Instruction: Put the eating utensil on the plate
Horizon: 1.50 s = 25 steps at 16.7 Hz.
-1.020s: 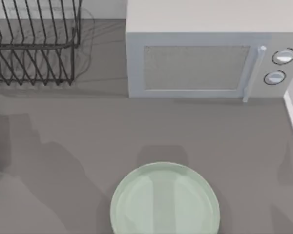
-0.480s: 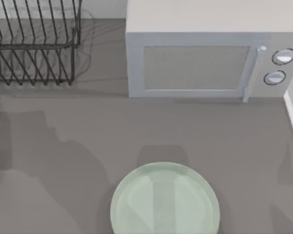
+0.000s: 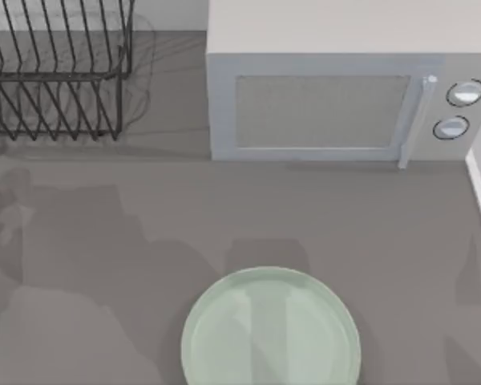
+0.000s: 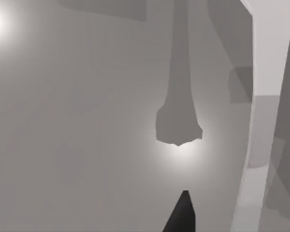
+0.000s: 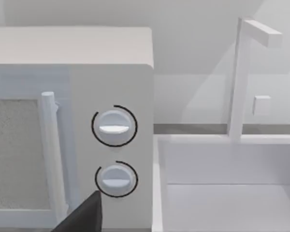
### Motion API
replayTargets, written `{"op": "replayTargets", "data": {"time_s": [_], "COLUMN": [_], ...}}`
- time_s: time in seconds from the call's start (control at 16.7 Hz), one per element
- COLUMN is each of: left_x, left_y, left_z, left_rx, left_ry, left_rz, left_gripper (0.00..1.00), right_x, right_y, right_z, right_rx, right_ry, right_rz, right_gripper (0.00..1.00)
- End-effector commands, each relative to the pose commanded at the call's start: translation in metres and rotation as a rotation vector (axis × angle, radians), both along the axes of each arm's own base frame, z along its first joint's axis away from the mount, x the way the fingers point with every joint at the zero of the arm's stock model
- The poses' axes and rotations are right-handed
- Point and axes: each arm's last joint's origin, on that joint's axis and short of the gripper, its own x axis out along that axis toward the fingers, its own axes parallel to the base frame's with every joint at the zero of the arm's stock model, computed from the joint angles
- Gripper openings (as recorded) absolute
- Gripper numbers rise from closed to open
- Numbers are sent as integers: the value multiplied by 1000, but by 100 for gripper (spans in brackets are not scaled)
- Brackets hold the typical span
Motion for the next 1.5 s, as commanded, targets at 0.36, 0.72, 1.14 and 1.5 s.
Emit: {"op": "replayTargets", "data": {"time_s": [0.36,0.72,1.14,1.5], "left_x": [5,17,-3,-53], "left_y": [-17,-96,-225,-320], "left_z": [-1,-1,-15,-30], "left_rx": [-15,-82,-119,-26], "left_ry": [-12,-21,102,175], "left_rz": [46,286,796,1246], "left_gripper": [0,0,0,0], "right_x": [0,0,0,0], "right_y": [0,0,0,0], "right_z": [0,0,0,0], "right_rx": [0,0,0,0], "right_ry": [0,0,0,0], "right_rz": [0,0,0,0], "right_gripper": [100,100,100,100]}}
